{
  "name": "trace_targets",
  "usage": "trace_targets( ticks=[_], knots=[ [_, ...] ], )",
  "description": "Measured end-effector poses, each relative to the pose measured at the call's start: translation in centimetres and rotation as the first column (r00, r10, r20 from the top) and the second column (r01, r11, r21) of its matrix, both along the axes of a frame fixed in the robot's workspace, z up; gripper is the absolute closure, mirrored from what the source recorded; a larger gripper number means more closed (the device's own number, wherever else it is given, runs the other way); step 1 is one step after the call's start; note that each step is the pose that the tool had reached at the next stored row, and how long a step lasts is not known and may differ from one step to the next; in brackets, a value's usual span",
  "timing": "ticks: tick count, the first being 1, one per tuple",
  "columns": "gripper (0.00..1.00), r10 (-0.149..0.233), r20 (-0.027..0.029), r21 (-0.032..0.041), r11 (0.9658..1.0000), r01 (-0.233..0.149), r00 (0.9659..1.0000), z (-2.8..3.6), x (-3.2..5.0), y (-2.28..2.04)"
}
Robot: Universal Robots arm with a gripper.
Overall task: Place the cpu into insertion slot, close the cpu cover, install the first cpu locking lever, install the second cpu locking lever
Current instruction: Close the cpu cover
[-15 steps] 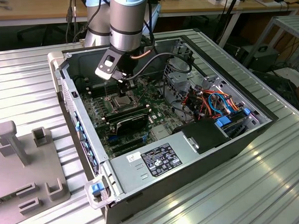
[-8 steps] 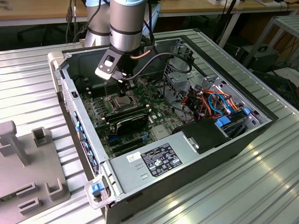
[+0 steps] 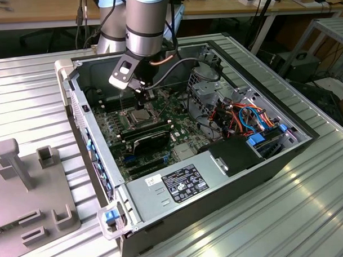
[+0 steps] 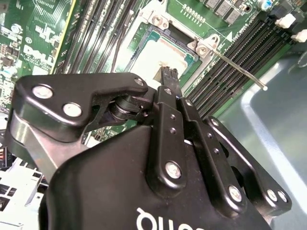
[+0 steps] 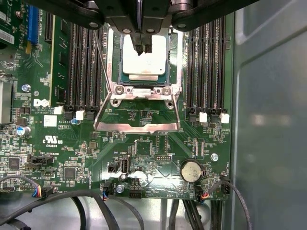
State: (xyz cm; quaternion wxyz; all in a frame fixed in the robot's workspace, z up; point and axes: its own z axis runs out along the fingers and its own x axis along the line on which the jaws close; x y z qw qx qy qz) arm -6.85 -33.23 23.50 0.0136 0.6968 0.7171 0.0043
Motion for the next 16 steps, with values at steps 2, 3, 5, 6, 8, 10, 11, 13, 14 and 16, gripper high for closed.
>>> trace_targets(
  ticks=[2, 3, 5, 6, 8, 10, 11, 13, 14, 16],
  knots=[
    [0.89, 0.000, 0.0000, 0.0000, 1.0000, 0.000, 1.0000, 0.39, 0.00, 0.00],
    [0.89, 0.000, 0.0000, 0.0000, 1.0000, 0.000, 1.0000, 0.47, 0.00, 0.00],
    [0.89, 0.000, 0.0002, 0.0002, 1.0000, 0.000, 1.0000, 0.48, 0.00, 0.00],
    [0.89, 0.000, 0.0000, 0.0000, 1.0000, 0.000, 1.0000, 0.56, 0.00, 0.00],
    [0.89, 0.000, 0.0000, 0.0000, 1.0000, 0.000, 1.0000, 0.61, 0.00, 0.00],
    [0.89, 0.000, 0.0000, 0.0000, 1.0000, 0.000, 1.0000, 0.64, 0.00, 0.00],
    [0.89, 0.000, 0.0000, 0.0000, 1.0000, 0.000, 1.0000, 0.65, 0.00, 0.00],
    [0.89, 0.000, -0.0002, 0.0001, 1.0000, 0.000, 1.0000, 0.67, 0.00, 0.00],
    [0.89, 0.000, -0.0002, 0.0000, 1.0000, 0.000, 1.0000, 0.67, 0.01, 0.00],
    [0.89, 0.000, -0.0002, 0.0000, 1.0000, 0.000, 1.0000, 0.67, 0.01, 0.00]
  ],
)
